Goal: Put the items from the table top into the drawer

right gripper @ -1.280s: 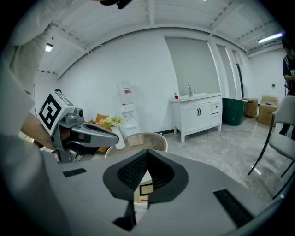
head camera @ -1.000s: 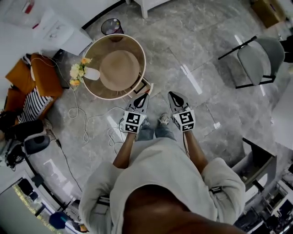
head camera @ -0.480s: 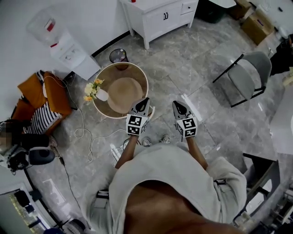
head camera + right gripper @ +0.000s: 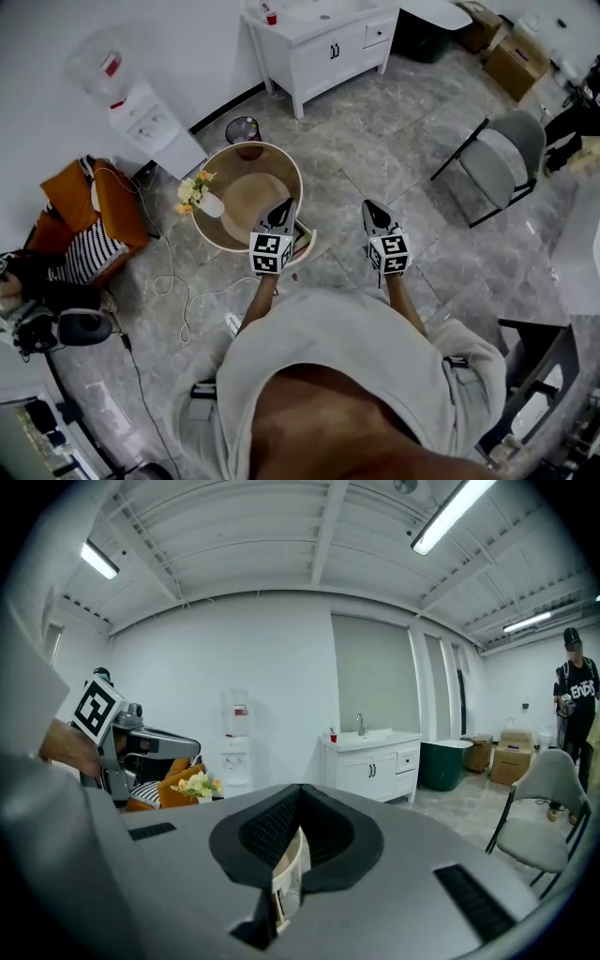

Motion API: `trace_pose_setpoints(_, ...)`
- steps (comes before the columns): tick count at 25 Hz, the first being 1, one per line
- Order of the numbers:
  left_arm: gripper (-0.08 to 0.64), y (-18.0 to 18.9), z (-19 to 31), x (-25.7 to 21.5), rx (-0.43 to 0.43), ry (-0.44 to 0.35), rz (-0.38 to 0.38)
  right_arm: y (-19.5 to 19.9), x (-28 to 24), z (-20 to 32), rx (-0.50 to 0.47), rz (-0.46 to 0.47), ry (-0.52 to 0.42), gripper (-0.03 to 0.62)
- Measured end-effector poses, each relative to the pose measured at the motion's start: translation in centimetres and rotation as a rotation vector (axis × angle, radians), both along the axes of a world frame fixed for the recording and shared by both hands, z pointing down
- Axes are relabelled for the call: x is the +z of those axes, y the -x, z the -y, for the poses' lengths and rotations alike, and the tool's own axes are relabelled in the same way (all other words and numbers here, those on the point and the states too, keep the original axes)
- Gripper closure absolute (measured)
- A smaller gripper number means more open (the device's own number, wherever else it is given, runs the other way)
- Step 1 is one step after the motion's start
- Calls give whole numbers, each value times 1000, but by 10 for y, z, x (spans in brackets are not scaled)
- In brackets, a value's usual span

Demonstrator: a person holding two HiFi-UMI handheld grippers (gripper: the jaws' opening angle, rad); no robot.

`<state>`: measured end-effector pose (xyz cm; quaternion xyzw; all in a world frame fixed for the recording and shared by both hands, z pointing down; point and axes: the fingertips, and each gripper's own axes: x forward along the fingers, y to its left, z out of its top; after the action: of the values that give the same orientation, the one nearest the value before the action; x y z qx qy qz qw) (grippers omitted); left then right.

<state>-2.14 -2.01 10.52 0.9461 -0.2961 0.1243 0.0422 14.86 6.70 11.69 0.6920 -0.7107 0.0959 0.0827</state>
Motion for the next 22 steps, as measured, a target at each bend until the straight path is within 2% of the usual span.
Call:
trace_pose_setpoints(13,545,20,11,-9,-19,-25,-11,17,-7,3,-5,-7,-15,569)
trace_pose_setpoints(22,545,19,8,-14,-7,-31,-9,16,-6,-2,7,-5,-11,569)
